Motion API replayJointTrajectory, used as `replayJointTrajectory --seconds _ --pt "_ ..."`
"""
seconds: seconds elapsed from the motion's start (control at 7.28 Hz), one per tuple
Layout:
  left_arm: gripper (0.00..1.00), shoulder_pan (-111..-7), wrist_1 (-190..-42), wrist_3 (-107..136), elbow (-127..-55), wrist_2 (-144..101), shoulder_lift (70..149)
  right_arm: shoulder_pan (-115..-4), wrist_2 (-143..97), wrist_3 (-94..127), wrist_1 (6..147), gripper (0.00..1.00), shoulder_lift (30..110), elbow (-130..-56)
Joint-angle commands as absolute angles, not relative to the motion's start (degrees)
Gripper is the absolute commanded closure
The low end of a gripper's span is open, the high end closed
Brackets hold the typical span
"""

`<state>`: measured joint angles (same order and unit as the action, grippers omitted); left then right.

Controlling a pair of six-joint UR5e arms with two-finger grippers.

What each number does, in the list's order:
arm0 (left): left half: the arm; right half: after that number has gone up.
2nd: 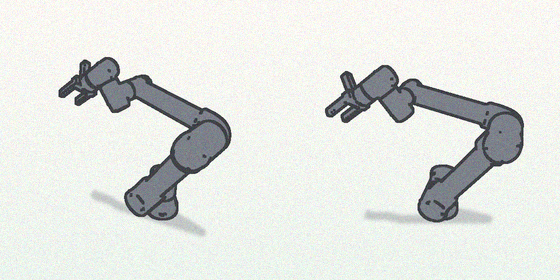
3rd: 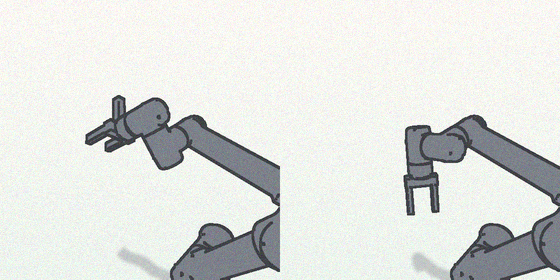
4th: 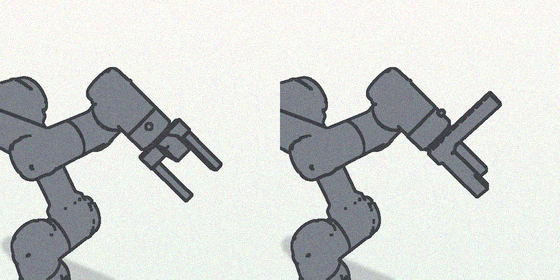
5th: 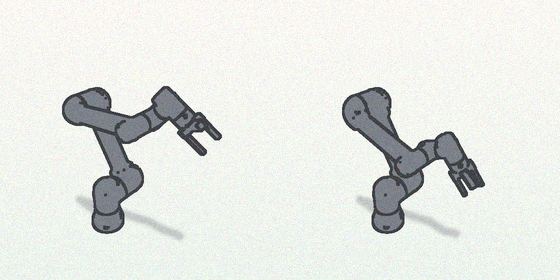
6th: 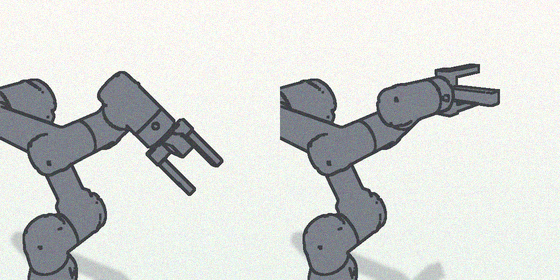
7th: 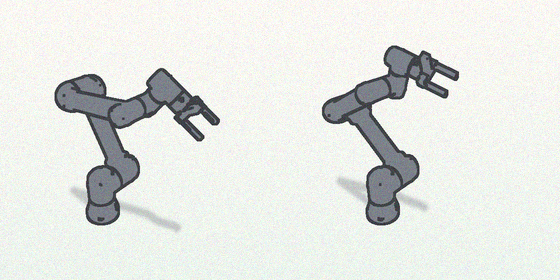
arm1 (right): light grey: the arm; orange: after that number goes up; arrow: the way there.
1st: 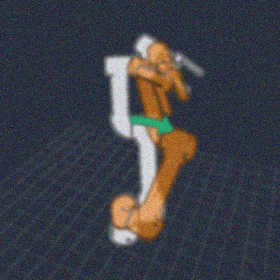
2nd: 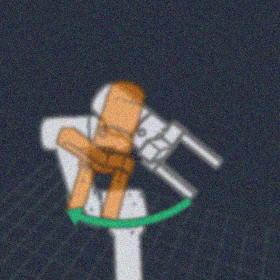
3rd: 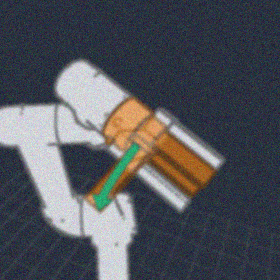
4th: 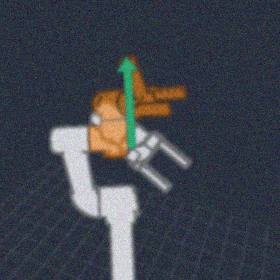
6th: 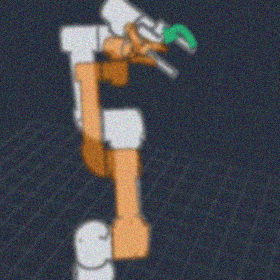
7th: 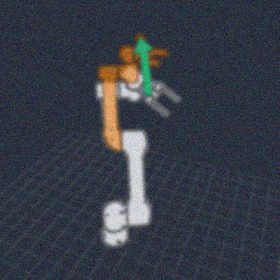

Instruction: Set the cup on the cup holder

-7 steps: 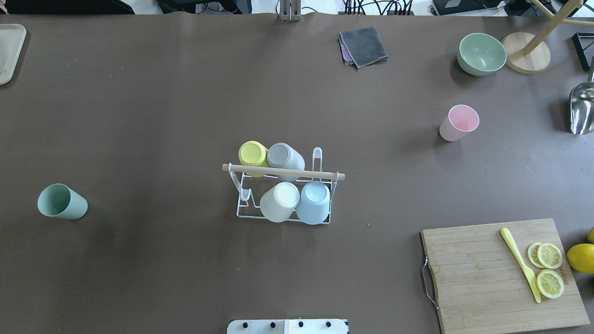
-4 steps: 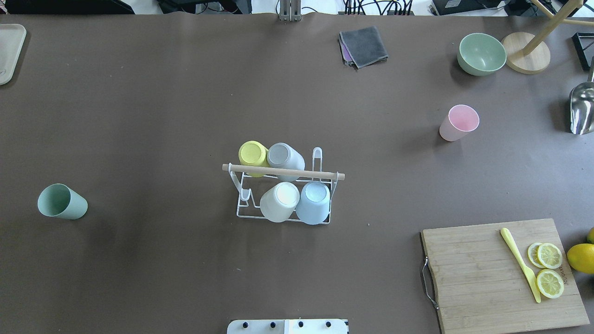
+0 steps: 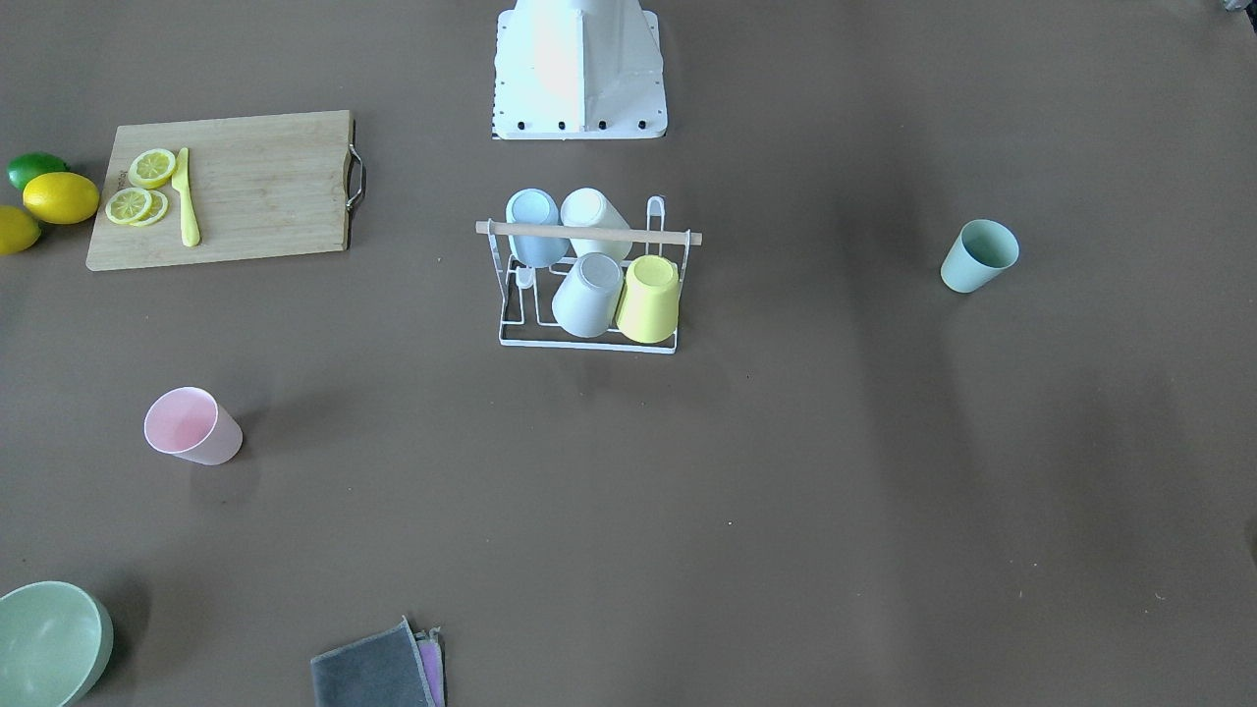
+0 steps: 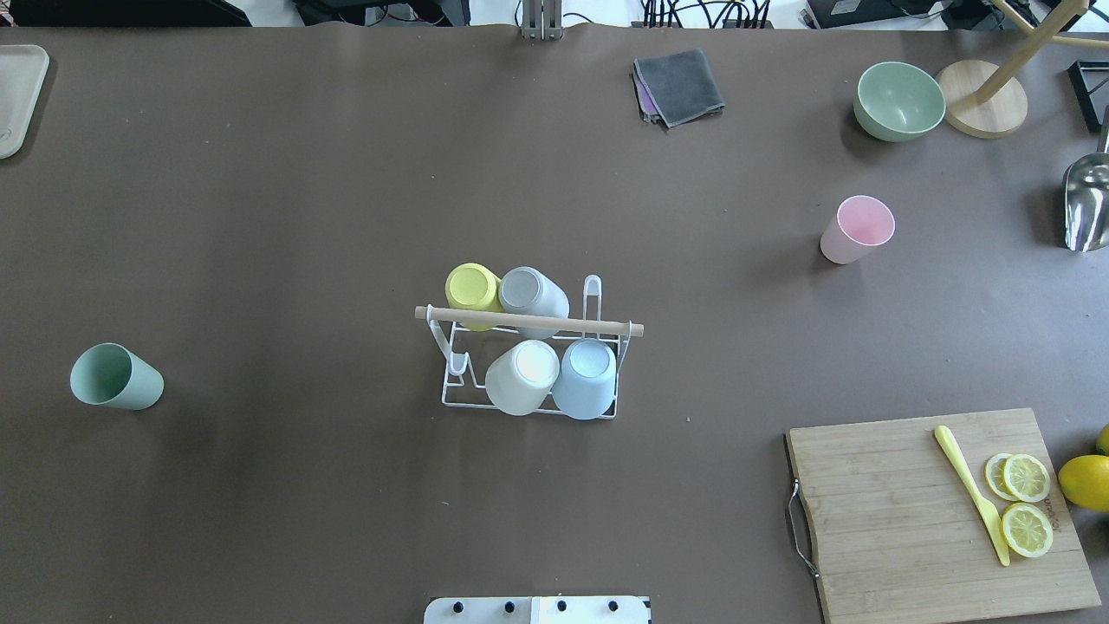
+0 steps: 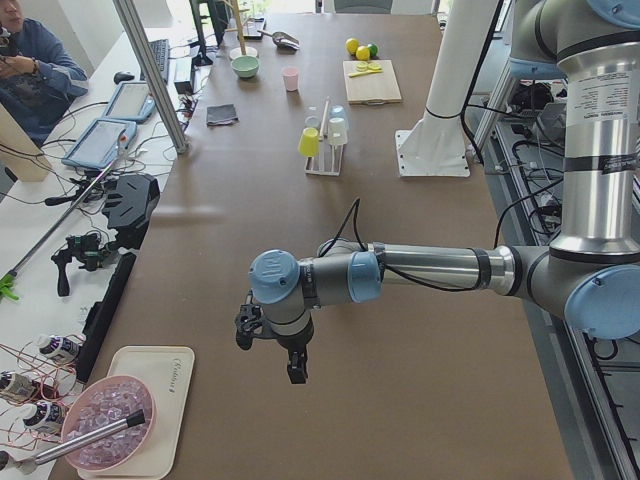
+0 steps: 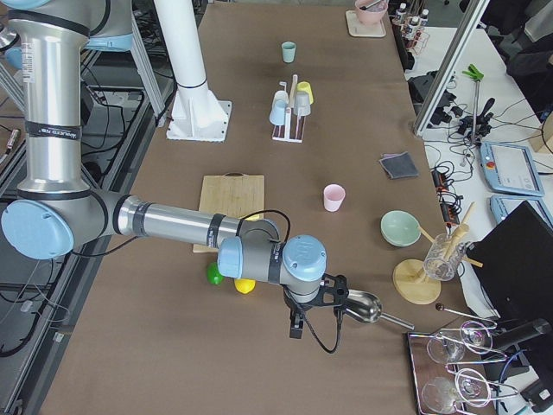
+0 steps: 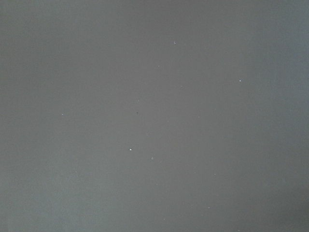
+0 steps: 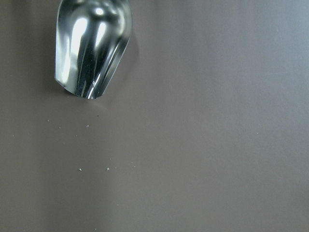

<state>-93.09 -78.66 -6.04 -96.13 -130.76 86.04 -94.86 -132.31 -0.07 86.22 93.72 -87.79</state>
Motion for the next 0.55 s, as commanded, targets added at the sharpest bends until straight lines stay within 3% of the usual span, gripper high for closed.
replayJointTrajectory --seconds 0.0,0.41 --pt "0.02 -92.99 -79.01 -5.8 -96.5 -131.22 86.13 -94.92 -132.45 -0.35 86.13 0.0 93.69 -88.07" --pt "0.02 -92.9 -79.1 -5.71 -96.5 -132.98 86.31 -94.92 -132.27 -0.53 86.05 0.0 93.6 -89.38"
